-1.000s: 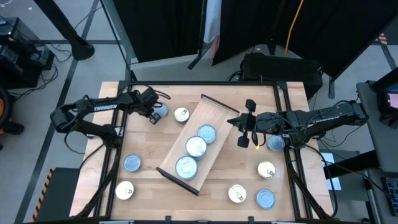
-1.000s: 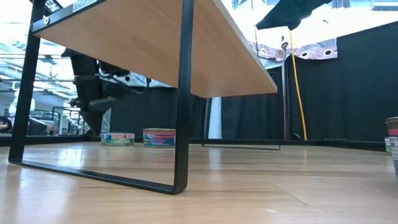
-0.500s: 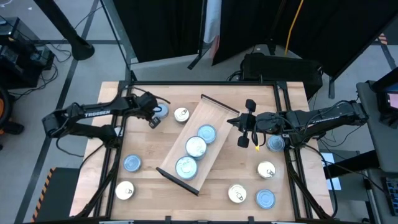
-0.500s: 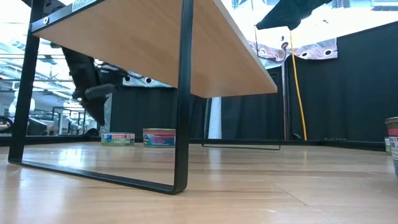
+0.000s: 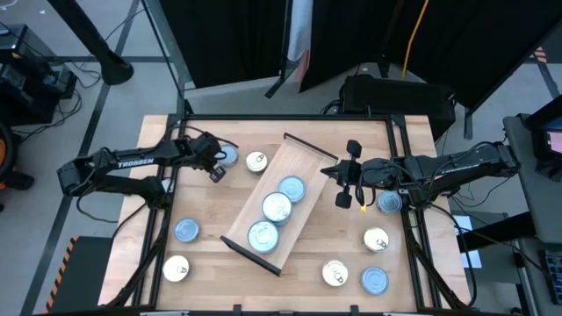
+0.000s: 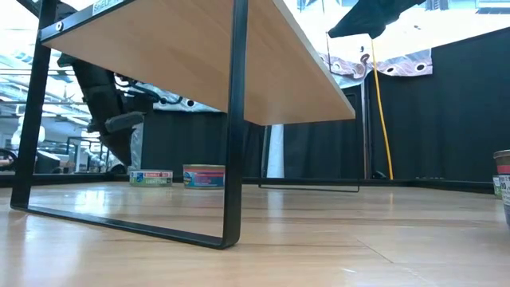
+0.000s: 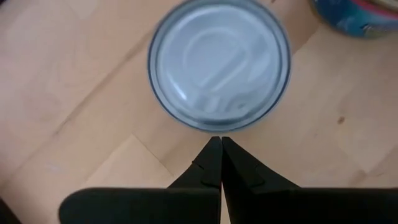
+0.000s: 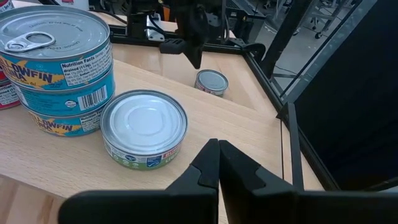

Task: Stack canned seafood by type on shelf
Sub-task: Stack the green tuna can on top of the other green tuna can on the shelf

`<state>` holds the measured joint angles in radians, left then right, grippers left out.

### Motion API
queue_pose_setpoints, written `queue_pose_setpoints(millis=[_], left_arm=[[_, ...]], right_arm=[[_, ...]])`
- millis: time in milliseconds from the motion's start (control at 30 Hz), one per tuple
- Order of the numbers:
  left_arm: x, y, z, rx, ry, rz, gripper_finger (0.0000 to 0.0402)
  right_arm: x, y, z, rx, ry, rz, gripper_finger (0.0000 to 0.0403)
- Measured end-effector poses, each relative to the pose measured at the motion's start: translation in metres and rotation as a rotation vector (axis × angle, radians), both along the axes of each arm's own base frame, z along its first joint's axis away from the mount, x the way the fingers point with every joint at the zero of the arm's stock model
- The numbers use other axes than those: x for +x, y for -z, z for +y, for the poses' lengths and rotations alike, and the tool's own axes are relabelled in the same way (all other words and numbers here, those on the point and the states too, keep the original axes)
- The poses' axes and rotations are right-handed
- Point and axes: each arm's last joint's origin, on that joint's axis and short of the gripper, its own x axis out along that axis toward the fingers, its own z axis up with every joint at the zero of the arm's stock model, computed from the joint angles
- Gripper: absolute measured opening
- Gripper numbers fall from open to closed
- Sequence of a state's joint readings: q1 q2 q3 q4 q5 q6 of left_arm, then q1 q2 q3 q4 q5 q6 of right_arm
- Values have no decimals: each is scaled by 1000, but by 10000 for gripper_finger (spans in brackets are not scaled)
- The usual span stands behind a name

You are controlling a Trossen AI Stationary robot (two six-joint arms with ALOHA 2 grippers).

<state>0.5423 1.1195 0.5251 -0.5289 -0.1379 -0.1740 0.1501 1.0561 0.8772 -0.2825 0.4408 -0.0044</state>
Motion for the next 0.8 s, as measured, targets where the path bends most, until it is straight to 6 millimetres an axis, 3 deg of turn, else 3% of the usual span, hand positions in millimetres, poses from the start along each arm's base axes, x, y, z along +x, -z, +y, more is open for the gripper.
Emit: queue_pose_setpoints(millis=[800], left_arm=[[6, 7, 4, -10, -8, 11, 1]], right_arm=[[0, 0, 0, -1, -1, 0, 0]])
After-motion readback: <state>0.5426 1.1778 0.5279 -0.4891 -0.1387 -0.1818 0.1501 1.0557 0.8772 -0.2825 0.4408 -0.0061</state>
